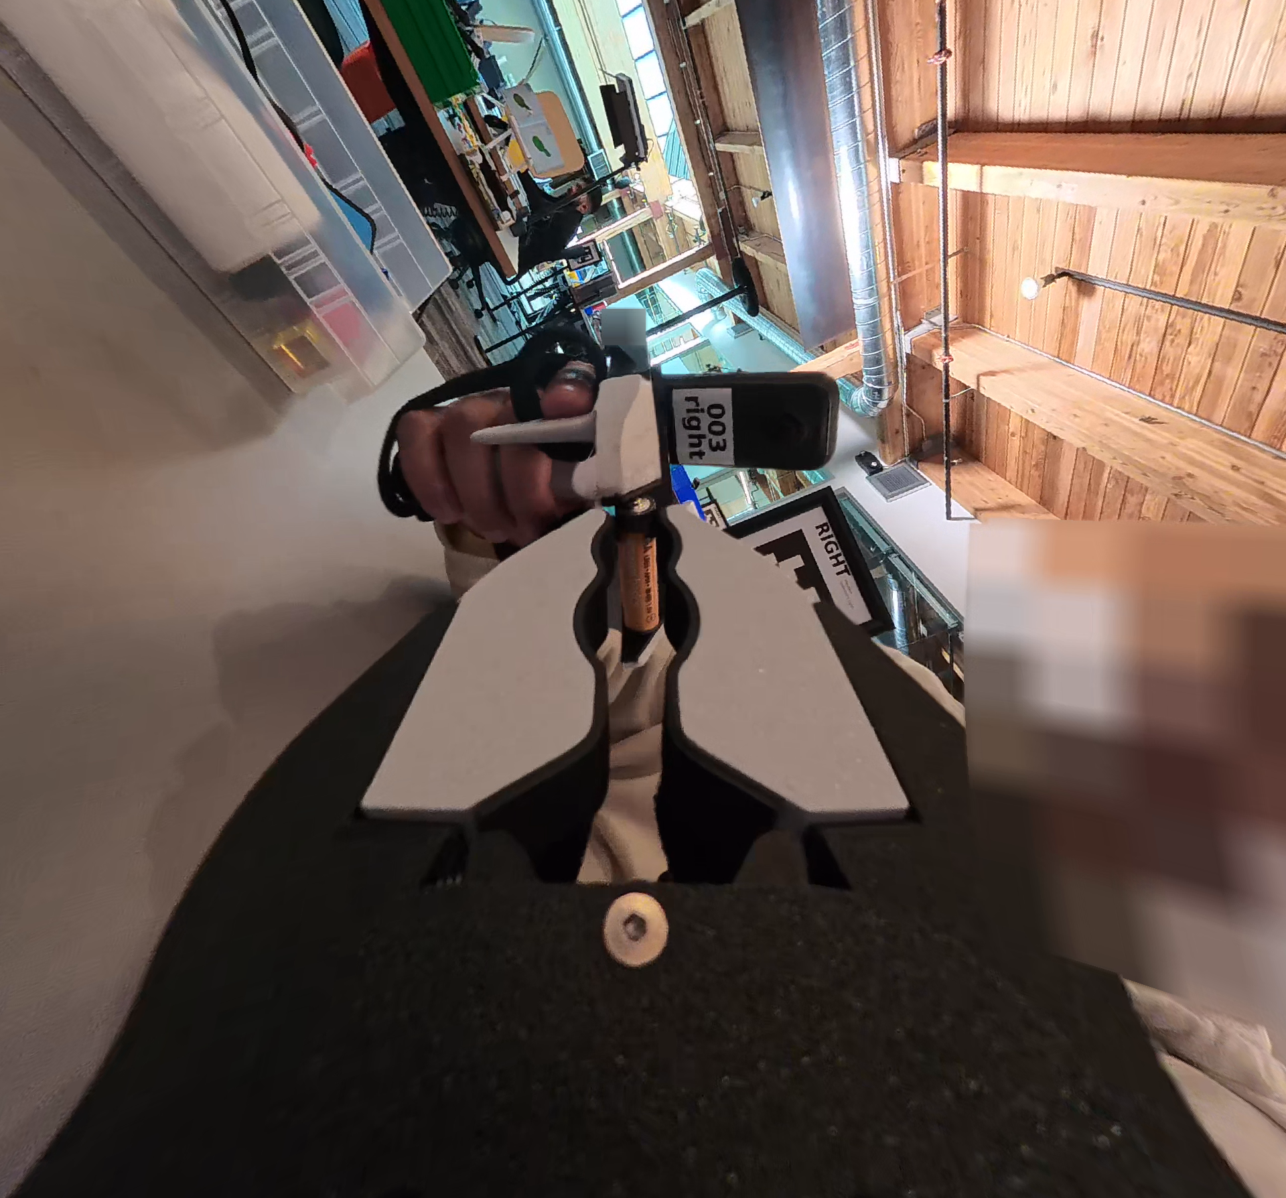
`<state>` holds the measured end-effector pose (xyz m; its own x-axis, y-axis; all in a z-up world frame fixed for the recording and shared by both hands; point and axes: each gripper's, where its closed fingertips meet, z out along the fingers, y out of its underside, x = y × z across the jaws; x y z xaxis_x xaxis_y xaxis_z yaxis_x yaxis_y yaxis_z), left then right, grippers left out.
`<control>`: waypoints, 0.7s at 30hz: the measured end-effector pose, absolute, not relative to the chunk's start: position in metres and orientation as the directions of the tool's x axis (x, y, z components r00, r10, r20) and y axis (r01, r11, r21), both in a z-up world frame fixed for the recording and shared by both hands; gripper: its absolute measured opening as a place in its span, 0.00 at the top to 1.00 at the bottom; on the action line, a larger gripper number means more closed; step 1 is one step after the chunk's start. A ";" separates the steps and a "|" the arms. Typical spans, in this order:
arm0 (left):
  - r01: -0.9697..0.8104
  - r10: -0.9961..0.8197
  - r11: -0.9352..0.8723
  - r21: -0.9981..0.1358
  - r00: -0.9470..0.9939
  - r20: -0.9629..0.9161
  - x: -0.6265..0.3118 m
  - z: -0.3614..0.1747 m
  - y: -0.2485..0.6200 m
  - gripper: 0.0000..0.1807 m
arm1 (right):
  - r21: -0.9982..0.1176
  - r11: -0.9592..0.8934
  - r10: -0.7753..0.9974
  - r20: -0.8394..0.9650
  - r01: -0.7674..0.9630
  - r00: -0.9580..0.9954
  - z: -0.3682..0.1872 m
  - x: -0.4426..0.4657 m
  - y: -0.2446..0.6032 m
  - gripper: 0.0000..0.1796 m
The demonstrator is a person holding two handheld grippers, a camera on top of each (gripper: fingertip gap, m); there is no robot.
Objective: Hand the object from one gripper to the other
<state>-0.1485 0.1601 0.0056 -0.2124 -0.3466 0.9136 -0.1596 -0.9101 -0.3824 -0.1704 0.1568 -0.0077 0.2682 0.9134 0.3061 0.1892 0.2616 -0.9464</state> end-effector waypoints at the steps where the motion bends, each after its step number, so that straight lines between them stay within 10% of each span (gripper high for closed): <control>1: -0.162 -0.352 -0.908 -0.387 -0.211 0.912 -0.148 0.006 0.160 0.90 | -0.940 0.275 0.906 0.323 0.200 0.274 -0.008 -0.170 0.157 0.74; 6: -0.106 -0.513 -0.856 -0.506 0.054 0.856 -0.169 -0.005 0.185 0.81 | -0.836 0.383 0.774 0.523 0.394 0.358 -0.015 -0.156 0.172 0.74; 11: -0.142 -0.690 -0.670 -0.729 0.483 0.539 -0.185 -0.025 0.203 0.81 | -0.438 0.419 0.399 0.876 0.796 0.272 -0.031 -0.129 0.201 0.74; 21: -0.196 -0.792 -0.572 -0.797 0.384 0.474 -0.144 -0.023 0.175 0.83 | -0.328 0.459 0.289 0.934 0.825 0.211 -0.023 -0.154 0.188 0.74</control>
<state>-0.1438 0.1752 -0.0225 0.3839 -0.7925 0.4739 -0.1963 -0.5716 -0.7967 -0.1539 0.1879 -0.0226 0.2106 0.2894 0.9337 0.8255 0.4590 -0.3285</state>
